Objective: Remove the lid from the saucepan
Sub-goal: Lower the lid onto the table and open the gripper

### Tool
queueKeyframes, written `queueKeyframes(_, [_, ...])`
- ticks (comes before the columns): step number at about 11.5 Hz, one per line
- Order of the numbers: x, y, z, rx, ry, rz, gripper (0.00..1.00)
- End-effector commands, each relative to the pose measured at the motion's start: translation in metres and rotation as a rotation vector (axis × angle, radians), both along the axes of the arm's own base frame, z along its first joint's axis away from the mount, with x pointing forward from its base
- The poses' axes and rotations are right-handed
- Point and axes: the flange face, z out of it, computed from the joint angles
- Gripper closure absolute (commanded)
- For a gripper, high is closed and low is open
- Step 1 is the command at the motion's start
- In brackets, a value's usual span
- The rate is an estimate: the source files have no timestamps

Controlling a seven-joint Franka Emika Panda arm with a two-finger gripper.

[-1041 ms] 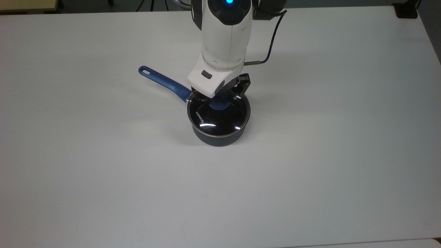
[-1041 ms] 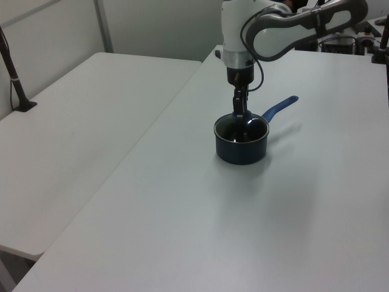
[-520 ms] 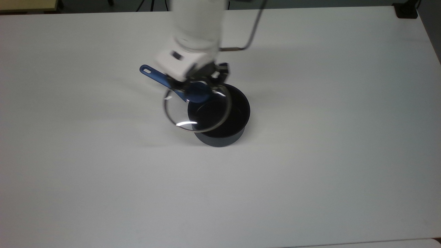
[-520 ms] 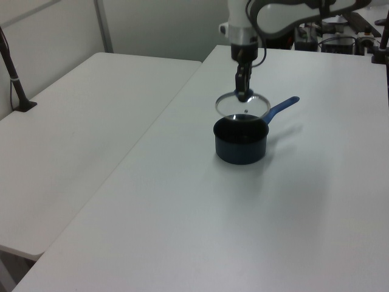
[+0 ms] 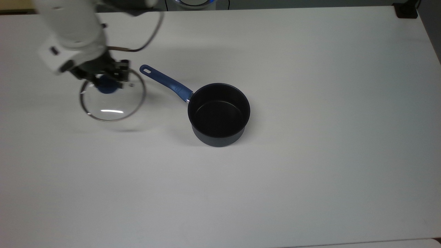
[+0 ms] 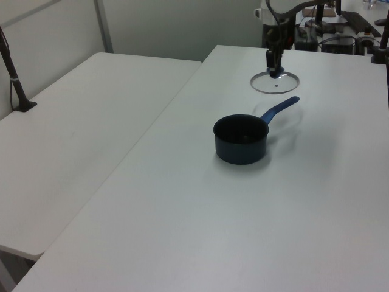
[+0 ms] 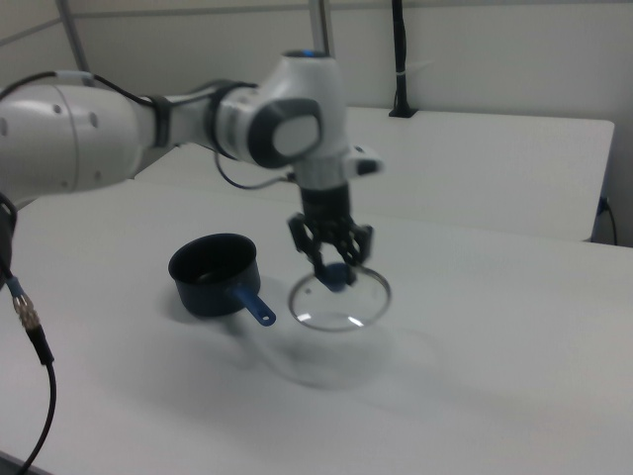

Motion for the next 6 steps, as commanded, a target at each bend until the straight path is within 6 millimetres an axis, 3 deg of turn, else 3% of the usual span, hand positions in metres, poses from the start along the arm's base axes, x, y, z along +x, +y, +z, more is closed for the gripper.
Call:
queueKeyframes(1, [-0.008,-0.038,-0.039,0.037,-0.029,-0.003,0.43])
queueKeyframes(4, [0.0,-0.046,-0.09,0.015,-0.039,-0.012,0.43])
queueKeyframes(6, [0.0,-0.045,-0.094,0.014,-0.035,-0.006,0.41])
